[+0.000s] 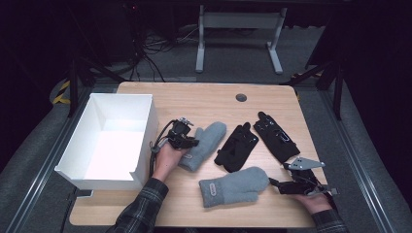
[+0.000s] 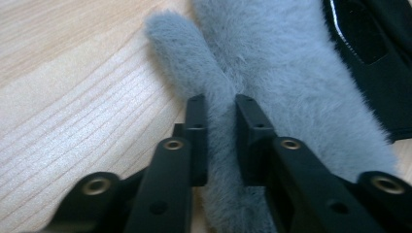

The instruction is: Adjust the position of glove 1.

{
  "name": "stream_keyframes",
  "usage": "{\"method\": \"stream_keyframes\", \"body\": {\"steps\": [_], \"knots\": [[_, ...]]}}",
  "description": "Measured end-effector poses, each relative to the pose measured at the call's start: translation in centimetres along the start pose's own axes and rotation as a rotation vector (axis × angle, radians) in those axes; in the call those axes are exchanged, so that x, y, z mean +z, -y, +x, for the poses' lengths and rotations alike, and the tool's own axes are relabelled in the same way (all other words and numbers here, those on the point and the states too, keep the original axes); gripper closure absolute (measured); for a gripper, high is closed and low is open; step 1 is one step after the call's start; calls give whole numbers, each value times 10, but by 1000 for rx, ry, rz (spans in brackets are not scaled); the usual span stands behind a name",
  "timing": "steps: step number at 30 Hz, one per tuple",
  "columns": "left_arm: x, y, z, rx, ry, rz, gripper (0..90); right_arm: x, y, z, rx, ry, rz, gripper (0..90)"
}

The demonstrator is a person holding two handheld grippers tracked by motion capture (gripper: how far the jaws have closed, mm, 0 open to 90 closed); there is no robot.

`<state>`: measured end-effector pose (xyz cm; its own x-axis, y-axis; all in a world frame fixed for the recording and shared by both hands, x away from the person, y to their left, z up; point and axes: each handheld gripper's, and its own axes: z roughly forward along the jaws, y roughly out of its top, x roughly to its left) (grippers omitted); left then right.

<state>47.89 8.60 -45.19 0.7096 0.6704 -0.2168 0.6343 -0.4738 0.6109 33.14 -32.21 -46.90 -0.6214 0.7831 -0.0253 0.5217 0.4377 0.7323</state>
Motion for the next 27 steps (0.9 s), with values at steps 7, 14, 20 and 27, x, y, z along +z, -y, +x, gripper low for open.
{"method": "stream_keyframes", "body": {"steps": [7, 14, 20, 27], "knots": [[-17, -7, -13, 82, 58, -61, 823, 0, 0, 0, 1, 0, 0, 171], [-37, -14, -27, 166, 98, -107, 828, 0, -1, 0, 3, 2, 7, 172], [-52, -18, -42, 228, 108, -124, 831, -6, -7, 0, 36, -13, 32, 322], [-61, -21, -53, 241, 93, -132, 832, -20, -23, 18, -14, -80, -23, 653]]}}
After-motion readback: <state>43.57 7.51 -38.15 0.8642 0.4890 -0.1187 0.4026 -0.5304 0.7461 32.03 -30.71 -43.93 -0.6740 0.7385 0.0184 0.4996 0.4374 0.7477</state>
